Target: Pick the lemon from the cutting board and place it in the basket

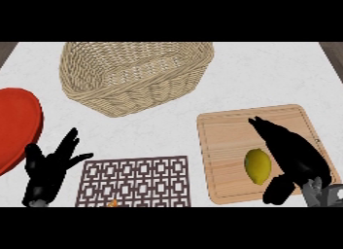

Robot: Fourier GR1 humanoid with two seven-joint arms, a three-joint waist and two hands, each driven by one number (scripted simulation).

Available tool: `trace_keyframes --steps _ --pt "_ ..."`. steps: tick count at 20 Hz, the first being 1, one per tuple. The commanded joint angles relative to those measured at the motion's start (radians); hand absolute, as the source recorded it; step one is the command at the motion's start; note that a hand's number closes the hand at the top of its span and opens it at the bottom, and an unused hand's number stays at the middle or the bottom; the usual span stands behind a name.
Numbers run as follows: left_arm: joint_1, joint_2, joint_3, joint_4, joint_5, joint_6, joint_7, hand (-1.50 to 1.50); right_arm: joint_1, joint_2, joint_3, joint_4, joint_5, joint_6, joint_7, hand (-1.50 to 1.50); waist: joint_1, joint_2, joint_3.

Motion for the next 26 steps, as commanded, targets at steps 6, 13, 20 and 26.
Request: trace_keyframes --steps 6,13,20,26 --pt "-0.007 -0.013 0.008 0.103 -0.02 -0.016 0.046 0.0 0.046 0.066 0.035 0.081 0.077 0.021 -0.017 -1.5 -0.007 0.009 -0.01" --pt "0.057 -0.02 -0.008 -0.009 -0.066 0.013 0.073 0.0 0.055 0.092 -0.002 0.118 0.126 0.001 -0.083 -1.5 0.0 0.007 -0.009" --pt "0.043 -0.06 0.004 0.047 -0.068 -0.006 0.033 0.0 0.058 0.123 -0.007 0.22 0.194 -0.028 -0.171 1.5 0.0 0.009 -0.009" --pt "0.031 -0.051 0.026 0.104 -0.081 -0.027 -0.005 0.0 0.017 0.105 0.038 0.226 0.317 -0.055 -0.236 1.5 0.0 0.009 -0.009"
